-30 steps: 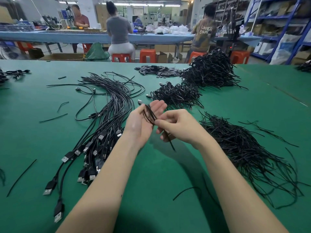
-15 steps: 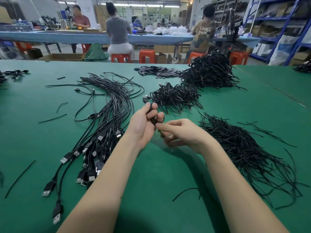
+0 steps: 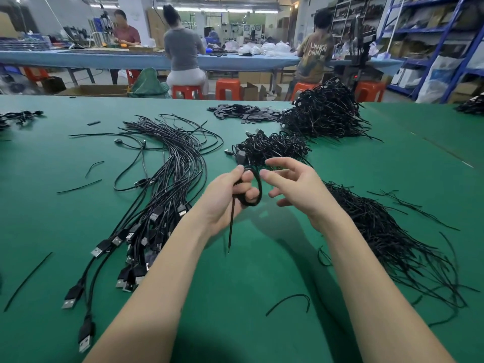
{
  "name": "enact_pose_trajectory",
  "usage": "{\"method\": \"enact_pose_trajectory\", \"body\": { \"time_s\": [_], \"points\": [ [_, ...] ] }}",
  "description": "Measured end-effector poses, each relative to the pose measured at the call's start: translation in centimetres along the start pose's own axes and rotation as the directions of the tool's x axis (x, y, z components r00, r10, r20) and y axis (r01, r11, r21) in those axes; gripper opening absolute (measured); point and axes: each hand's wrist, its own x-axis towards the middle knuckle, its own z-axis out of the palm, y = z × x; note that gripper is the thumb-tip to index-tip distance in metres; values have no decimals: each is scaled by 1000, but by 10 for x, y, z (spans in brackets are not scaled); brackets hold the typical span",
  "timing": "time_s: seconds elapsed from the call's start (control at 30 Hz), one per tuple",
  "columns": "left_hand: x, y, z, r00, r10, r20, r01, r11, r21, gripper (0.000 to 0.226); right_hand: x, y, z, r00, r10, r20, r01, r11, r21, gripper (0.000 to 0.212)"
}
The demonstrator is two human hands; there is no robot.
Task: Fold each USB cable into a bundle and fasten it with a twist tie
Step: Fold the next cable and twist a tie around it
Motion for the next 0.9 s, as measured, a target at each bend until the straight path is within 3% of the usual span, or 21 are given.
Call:
{"method": "enact_pose_trajectory", "body": {
  "time_s": [0.1, 0.23, 0.3, 0.37, 0.43, 0.6, 0.73, 0.8, 0.9],
  "points": [
    [-3, 0, 1, 991, -40, 130, 39, 999, 10, 40, -2, 0, 3, 997, 27, 78, -28, 999, 17, 13],
    [2, -8, 6, 998, 63, -17, -56, 968, 244, 39, -1, 1, 7, 1000, 16, -15, -14, 995, 99, 8],
    [6, -13, 8, 981, 179, -74, -122, 869, 480, 34, 0, 1, 12, 997, 15, -74, -4, 989, 150, 9],
    [7, -18, 6, 964, 260, -62, -142, 694, 706, 27, 1, 2, 13, 994, 15, -105, 6, 981, 194, 6],
    [8, -22, 5, 961, 275, -32, -140, 582, 801, 25, 2, 2, 11, 993, 11, -116, 15, 974, 227, 7],
    [6, -21, 10, 965, 258, -41, -124, 591, 797, 25, 3, 5, 7, 998, 20, -55, -13, 990, 140, 16],
    [2, -16, 9, 994, 102, 33, -99, 760, 643, 31, 3, 8, 1, 988, -63, -143, 52, 996, -79, 12],
    [1, -17, 11, 994, 108, 36, -103, 719, 688, 31, 2, 8, 2, 973, -158, -167, 117, 966, -232, 13],
    [3, -17, 11, 992, 124, 20, -97, 658, 747, 32, 0, 5, 5, 974, -181, -135, 145, 960, -238, 18]
  ]
}}
